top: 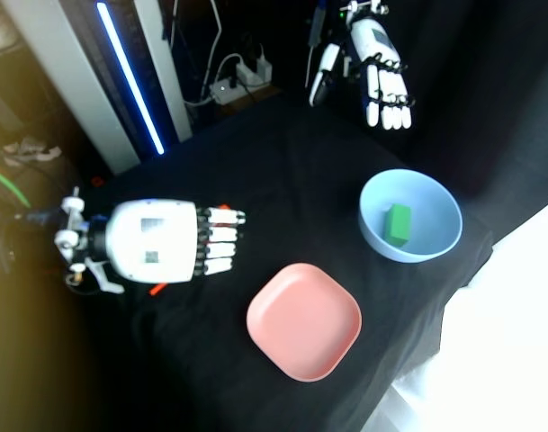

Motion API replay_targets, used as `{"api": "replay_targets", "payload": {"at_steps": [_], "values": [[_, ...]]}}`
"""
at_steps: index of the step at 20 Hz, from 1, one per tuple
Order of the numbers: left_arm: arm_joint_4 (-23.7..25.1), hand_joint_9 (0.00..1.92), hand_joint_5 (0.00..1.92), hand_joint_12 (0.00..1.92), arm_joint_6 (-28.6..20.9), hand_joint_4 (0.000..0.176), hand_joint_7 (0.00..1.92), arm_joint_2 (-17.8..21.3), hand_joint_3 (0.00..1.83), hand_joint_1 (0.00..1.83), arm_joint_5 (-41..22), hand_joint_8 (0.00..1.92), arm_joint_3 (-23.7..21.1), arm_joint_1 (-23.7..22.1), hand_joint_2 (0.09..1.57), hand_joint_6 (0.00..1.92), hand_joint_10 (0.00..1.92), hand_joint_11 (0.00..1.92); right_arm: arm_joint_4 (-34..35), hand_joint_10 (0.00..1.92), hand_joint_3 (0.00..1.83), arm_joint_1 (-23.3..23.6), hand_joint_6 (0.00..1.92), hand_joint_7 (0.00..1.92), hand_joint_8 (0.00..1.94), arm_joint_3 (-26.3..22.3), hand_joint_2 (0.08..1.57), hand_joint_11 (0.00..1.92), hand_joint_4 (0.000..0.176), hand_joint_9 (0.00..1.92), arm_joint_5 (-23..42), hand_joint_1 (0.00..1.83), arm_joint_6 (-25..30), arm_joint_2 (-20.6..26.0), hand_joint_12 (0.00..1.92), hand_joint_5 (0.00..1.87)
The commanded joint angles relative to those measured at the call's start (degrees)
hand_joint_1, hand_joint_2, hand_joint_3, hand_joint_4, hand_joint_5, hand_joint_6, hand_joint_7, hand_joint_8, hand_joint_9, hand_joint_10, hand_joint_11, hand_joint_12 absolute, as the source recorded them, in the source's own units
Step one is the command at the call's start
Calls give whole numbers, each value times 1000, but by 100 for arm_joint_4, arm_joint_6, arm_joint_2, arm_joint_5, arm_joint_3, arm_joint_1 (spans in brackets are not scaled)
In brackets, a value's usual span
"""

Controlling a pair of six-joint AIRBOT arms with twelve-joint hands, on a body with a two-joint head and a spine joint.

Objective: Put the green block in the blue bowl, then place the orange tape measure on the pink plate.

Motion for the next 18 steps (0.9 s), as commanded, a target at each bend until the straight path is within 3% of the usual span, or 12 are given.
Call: {"api": "replay_targets", "payload": {"at_steps": [1, 4, 5, 6, 7, 8, 10, 13, 14, 15, 16, 18], "values": [[-105, 93, 207, 60, -32, 73, 200, -16, 9, 669, -705, 10, 12, 1, 872, 8, 1, 28, 323, 1580, 0, 66, 901, 811, 1519, 8, 1195, 1012, 0, 919, 536, 1235, 40, -28, 1778, 893], [-172, 103, 221, 72, -83, 75, 216, -25, 8, 701, -732, 10, 12, 120, 880, 9, 3, 30, 370, 1690, 0, 67, 782, 853, 1456, -37, 1158, 1054, 0, 950, 820, 1247, 223, 17, 1889, 984], [-195, 105, 226, 79, -121, 70, 215, -25, 6, 713, -760, 8, 12, 170, 879, 9, 4, 33, 423, 1496, 0, 67, 726, 902, 1372, -116, 1139, 995, 0, 955, 940, 1254, 237, 21, 1743, 1011], [-230, 61, 224, 49, -137, 86, 199, -28, 2, 705, -795, 0, 6, 219, 874, 3, 1, 0, 578, 1246, 0, 72, 504, 948, 1258, -150, 1094, 952, 0, 995, 1120, 1272, 236, 90, 1534, 1162], [-250, 61, 224, 49, -137, 86, 199, -28, 2, 705, -811, 0, 0, 247, 874, 3, 1, 0, 658, 1246, 0, 71, 504, 948, 1258, -164, 1094, 952, 0, 995, 1205, 1272, 236, 137, 1534, 1162], [-266, 51, 213, 19, -137, 71, 197, -27, 4, 705, -826, 0, -5, 267, 886, 1, 1, 0, 744, 1238, 1, 72, 787, 910, 966, -177, 1100, 780, 0, 946, 1309, 1370, 236, 193, 1342, 1071], [-289, 62, 216, 20, -137, 76, 199, -37, 1, 723, -833, 1, -10, 288, 880, 3, 6, 13, 1027, 1036, 0, 84, 725, 1032, 828, -210, 1060, 835, 0, 1000, 1583, 1287, 161, 300, 1388, 1176], [-325, 60, 220, 19, -140, 73, 204, -51, 0, 717, -849, 2, -18, 322, 876, 3, 3, 5, 1580, 1000, 0, 388, 315, 1060, 1030, -173, 1043, 852, 0, 1035, 1671, 1277, -512, 366, 1422, 1292], [-341, 60, 221, 19, -150, 72, 201, -55, 0, 709, -859, 1, -21, 341, 877, 3, 3, 3, 1804, 918, 1, 514, 360, 1077, 934, -22, 1032, 855, 0, 1025, 1623, 1270, -690, 269, 1341, 1304], [-341, 73, 224, 27, -151, 67, 203, -61, 1, 712, -857, 1, -21, 341, 879, 3, 7, 18, 1919, 1082, 0, 630, 220, 999, 1176, 151, 1068, 864, 0, 993, 1533, 1279, -726, 135, 1491, 1298], [-341, 70, 210, 27, -151, 72, 182, -66, 4, 691, -857, 0, -21, 341, 888, 0, 4, 12, 1935, 1176, 0, 848, 725, 1035, 890, 385, 1077, 844, 0, 972, 1313, 1367, -726, -30, 1274, 1080], [-341, 62, 210, 23, -153, 58, 176, -74, 10, 714, -861, 0, -20, 341, 903, 0, 0, 2, 1924, 1100, 0, 1153, 923, 1065, 770, 876, 1073, 898, 0, 1019, 746, 1386, -754, -420, 1137, 1000]]}}
